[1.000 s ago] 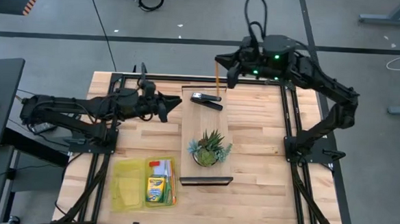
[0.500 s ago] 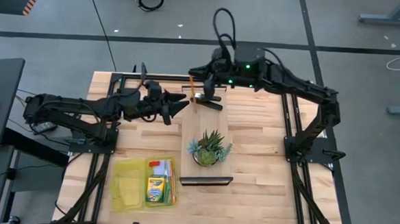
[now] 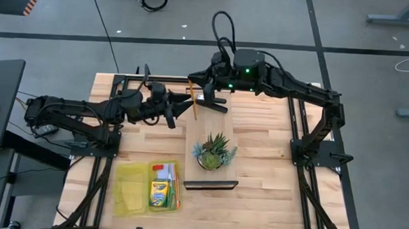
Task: Pack school essentials
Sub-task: Put the yellow pencil into the yellow supply box
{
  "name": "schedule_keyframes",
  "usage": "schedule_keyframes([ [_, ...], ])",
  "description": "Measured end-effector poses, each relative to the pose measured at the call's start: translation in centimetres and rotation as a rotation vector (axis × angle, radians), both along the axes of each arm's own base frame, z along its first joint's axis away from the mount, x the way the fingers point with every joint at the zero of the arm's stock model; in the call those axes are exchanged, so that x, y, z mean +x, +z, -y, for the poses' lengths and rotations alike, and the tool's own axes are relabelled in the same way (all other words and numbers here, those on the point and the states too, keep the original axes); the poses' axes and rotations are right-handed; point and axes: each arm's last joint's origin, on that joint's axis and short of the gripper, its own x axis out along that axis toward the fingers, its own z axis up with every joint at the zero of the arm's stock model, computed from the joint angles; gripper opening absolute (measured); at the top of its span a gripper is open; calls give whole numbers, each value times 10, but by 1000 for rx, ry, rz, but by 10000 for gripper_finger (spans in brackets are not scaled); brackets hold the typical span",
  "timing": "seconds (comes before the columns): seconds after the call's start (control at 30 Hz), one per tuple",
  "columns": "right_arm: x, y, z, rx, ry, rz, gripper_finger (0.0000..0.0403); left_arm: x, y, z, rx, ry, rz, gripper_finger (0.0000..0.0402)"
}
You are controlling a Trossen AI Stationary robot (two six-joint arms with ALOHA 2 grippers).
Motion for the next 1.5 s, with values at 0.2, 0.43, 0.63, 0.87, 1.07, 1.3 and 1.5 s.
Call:
schedule_keyframes([
  [0.2, 1, -1, -3, -4, 14, -2, 29, 0, -1, 0, 121, 10, -49, 163],
  [0.43, 1, -1, -4, -18, 40, -3, 29, 0, -1, 0, 142, 12, -57, 143],
  [0.63, 2, 1, -7, -52, 62, 4, 29, 1, -1, 1, 146, -10, -56, 118],
  [0.87, 2, 1, -9, -69, 75, 7, 29, 1, -1, 1, 148, -37, -54, 86],
  [1.07, 2, 1, -9, -72, 77, 6, 29, 1, -1, 2, 150, -62, -52, 50],
  [1.3, 3, 1, -11, -79, 82, 6, 29, 1, -1, 2, 148, -63, -53, 20],
  [1.5, 3, 1, -13, -91, 82, 3, 59, 1, -1, 2, 143, -63, -50, 27],
])
